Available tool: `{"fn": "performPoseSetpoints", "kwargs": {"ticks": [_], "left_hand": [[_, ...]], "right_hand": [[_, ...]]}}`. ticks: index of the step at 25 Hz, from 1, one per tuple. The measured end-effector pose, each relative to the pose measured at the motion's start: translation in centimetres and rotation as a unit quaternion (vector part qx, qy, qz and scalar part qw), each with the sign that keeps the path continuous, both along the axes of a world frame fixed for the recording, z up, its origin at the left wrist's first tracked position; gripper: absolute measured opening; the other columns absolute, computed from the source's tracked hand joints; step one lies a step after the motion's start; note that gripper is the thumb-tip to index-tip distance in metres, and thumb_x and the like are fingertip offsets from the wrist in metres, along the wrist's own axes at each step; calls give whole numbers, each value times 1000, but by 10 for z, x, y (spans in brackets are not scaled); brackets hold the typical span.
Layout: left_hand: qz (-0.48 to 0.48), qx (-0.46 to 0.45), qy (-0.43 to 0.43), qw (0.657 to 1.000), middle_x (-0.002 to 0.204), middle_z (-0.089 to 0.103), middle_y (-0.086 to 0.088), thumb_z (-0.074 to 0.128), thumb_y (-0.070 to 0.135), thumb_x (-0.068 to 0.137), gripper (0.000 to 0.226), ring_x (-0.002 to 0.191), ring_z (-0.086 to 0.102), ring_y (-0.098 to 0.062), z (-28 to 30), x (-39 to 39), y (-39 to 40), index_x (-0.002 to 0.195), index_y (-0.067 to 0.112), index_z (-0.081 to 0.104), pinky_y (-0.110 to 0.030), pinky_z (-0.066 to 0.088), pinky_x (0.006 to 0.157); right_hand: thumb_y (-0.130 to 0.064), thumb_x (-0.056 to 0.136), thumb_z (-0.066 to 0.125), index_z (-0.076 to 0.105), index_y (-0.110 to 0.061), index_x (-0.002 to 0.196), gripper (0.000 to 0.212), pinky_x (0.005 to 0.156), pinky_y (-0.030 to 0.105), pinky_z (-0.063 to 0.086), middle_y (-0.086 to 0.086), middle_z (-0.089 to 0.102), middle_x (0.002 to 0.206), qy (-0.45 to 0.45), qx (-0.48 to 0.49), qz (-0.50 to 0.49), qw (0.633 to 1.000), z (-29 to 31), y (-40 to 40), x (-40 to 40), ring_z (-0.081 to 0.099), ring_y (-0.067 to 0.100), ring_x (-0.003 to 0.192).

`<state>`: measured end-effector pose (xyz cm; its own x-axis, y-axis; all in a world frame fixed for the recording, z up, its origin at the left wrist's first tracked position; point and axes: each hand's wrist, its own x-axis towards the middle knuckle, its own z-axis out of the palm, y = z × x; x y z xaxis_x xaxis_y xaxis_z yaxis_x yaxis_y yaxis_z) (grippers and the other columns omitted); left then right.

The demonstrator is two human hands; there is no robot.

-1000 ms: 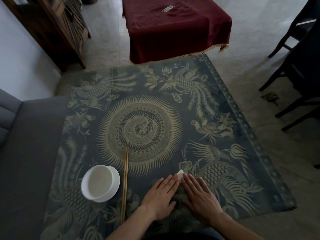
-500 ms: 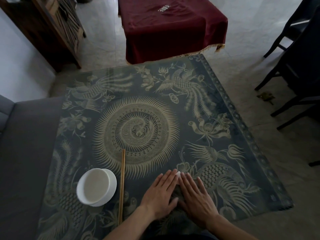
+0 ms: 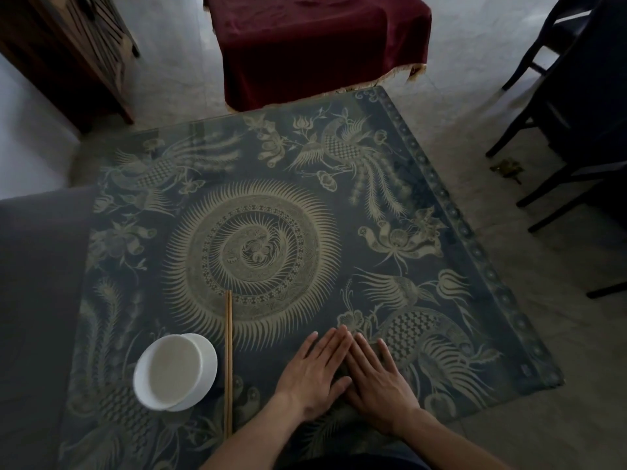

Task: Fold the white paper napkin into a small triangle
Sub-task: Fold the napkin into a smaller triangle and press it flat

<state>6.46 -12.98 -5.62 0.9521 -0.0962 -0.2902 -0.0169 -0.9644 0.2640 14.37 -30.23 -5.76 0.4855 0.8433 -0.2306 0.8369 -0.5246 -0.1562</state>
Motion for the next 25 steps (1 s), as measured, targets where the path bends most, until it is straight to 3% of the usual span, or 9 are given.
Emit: {"fn": "performPoseSetpoints", "kwargs": {"ticks": [7,15,17,20,21,23,25], "left_hand": [[18,28,-31,999,162,16,-2,32,54,102,69,148,15,-20,-2,-35,6,155,12,19,-43,12,112],[42,54,-43,997,158,32,0,41,43,97,59,143,31,-17,10,-57,11,150,15,38,-42,20,108],[46,49,-49,997,153,42,2,44,40,95,56,139,40,-16,13,-57,8,146,17,45,-42,26,108],[91,22,-46,995,137,60,3,51,34,91,48,124,55,-15,21,-47,1,136,18,57,-35,46,102],[103,19,-53,993,130,64,3,52,31,91,45,117,59,-15,23,-42,0,133,17,58,-34,49,97],[126,18,-57,990,120,66,1,47,26,93,40,108,59,-18,28,-29,1,131,17,57,-36,47,91],[144,32,-63,987,118,65,1,41,26,95,38,106,57,-20,29,-19,4,130,19,55,-37,43,89]], "right_hand": [[-60,97,35,19,-12,154,76,111,50,11,5,14,162,6,2,7,1000,-4,-2,2,6,20,148],[-60,92,44,30,-9,150,78,109,49,15,9,23,160,-3,26,19,999,5,-3,2,17,21,145],[-56,91,43,44,-8,143,71,108,46,19,8,38,153,-13,45,23,999,10,0,4,30,21,140],[-47,93,38,63,-14,124,53,93,42,43,5,61,133,0,48,25,999,21,16,19,57,23,119],[-45,95,37,63,-18,121,46,87,39,46,0,61,129,5,42,21,999,27,25,27,58,21,113],[-41,97,44,55,-24,125,35,91,37,43,-4,53,130,30,27,13,999,31,41,43,49,20,116],[-37,93,57,51,-26,129,39,94,37,42,-3,48,132,59,13,5,998,32,52,53,45,22,119]]}}
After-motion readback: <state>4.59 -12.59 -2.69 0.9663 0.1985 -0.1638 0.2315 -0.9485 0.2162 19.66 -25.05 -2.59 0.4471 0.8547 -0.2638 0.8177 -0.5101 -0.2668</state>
